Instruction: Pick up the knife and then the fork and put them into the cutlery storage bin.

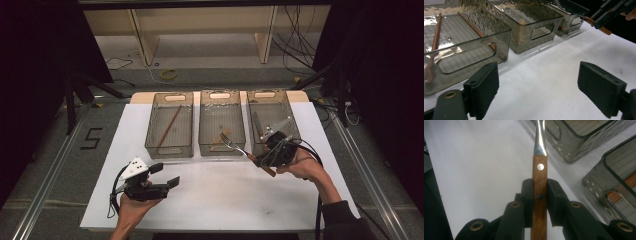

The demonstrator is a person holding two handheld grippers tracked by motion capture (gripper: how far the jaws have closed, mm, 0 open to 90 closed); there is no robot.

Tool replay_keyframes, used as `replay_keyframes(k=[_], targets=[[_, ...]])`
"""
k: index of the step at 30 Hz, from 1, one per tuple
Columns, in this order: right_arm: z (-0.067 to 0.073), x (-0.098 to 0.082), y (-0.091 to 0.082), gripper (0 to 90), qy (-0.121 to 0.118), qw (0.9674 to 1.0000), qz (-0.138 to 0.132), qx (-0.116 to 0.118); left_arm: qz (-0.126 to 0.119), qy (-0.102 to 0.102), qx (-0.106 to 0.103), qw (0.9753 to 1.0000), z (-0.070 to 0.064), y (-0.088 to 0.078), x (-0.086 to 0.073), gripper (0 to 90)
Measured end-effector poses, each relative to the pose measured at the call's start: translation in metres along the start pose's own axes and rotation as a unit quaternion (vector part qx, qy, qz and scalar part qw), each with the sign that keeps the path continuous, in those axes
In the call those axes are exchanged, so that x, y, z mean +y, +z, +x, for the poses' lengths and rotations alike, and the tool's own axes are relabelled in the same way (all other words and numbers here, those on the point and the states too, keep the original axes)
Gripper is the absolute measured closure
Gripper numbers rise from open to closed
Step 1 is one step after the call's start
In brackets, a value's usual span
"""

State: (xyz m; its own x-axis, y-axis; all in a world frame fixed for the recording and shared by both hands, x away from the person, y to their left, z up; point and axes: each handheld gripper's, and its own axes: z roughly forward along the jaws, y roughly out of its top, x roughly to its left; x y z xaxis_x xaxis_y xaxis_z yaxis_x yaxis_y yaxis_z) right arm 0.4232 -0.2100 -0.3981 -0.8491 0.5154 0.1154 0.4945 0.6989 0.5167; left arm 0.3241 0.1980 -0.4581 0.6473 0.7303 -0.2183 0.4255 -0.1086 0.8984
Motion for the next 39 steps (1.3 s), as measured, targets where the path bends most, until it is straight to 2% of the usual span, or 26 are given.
replay_keyframes(k=[23, 33, 39], targets=[[-0.020, 0.019, -0.013, 77.4, 0.037, 0.9986, -0.036, -0.012, 0.000, 0.000, 0.001, 1.0000, 0.000, -0.001, 0.000, 16.8], [-0.031, 0.026, -0.019, 77.4, 0.055, 0.9971, -0.050, -0.015, 0.000, 0.001, 0.000, 1.0000, 0.001, -0.001, 0.000, 16.8], [-0.041, 0.030, -0.022, 77.5, 0.073, 0.9955, -0.058, -0.018, -0.001, -0.001, 0.000, 1.0000, 0.001, 0.000, 0.000, 16.8]])
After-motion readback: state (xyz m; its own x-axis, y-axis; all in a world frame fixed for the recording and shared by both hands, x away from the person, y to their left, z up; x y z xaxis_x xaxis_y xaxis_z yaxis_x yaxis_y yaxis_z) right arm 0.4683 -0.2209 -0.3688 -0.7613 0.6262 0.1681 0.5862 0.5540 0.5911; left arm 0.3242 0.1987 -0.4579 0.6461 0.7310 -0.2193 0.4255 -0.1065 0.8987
